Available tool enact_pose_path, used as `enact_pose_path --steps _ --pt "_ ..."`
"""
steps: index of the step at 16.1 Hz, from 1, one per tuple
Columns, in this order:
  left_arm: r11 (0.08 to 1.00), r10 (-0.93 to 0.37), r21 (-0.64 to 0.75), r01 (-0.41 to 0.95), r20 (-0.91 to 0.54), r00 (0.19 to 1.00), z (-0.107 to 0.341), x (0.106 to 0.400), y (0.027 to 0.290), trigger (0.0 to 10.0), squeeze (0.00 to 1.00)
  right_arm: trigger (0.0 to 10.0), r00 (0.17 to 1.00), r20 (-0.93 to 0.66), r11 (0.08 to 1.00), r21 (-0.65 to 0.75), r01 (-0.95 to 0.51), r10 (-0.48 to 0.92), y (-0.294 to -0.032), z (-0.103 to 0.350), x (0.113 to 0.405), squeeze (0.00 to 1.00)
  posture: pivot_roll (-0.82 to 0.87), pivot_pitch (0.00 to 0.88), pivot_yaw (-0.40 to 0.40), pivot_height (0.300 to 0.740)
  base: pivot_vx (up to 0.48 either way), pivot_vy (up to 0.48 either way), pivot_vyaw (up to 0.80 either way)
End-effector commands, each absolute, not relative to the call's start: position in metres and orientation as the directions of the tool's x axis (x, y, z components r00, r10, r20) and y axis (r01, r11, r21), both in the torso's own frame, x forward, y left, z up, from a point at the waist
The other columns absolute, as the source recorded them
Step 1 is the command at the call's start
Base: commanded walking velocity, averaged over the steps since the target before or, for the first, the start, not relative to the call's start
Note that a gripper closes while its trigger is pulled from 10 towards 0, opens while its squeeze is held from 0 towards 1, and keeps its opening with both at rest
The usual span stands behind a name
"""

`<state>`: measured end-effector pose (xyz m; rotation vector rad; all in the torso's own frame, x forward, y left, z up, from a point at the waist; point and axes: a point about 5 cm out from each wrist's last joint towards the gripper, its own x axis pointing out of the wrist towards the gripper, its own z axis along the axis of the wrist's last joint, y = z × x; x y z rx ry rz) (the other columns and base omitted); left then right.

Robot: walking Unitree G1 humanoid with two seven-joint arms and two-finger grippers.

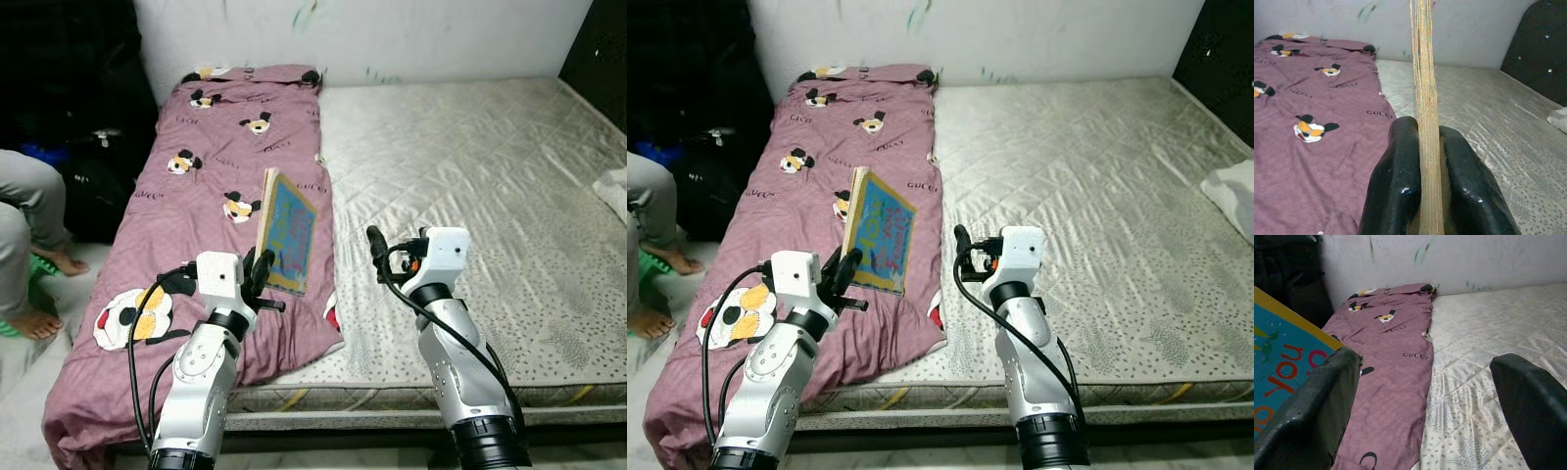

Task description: Clean up the room

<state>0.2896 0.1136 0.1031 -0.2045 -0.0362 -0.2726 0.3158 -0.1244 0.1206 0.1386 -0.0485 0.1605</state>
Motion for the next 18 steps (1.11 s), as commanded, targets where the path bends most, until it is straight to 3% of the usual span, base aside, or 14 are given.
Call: enact_pose_path --steps 1,4,9,18 --pt "0.946 -0.243 -0.196 0.257 0.091 0.966 0.1102 0.2933 0.1148 10.0 0.0 10.0 0.984 0.061 0.976 0.134 -0.174 0.167 -0.1217 0.1221 0.3146 0.0 -0.03 0.01 0.038 0.74 0.0 0.0 0.0" --pt "0.952 -0.243 -0.171 0.255 0.086 0.966 0.1105 0.2958 0.113 10.0 0.0 10.0 0.984 0.057 0.977 0.119 -0.174 0.169 -0.1219 0.1223 0.3166 0.0 -0.04 0.002 0.035 0.74 0.0 0.0 0.0" --pt "0.953 -0.234 -0.177 0.246 0.089 0.968 0.1106 0.2965 0.1131 10.0 0.0 10.0 0.988 0.039 0.98 0.126 -0.155 0.152 -0.1242 0.1204 0.3176 0.0 -0.04 0.006 0.034 0.74 0.0 -0.307 0.0" --pt "0.95 -0.241 -0.181 0.253 0.085 0.967 0.1101 0.2971 0.11 10.0 0.0 10.0 0.987 0.028 0.981 0.102 -0.162 0.16 -0.1247 0.1167 0.3161 0.0 -0.04 0.014 0.033 0.74 0.0 -0.48 0.0"
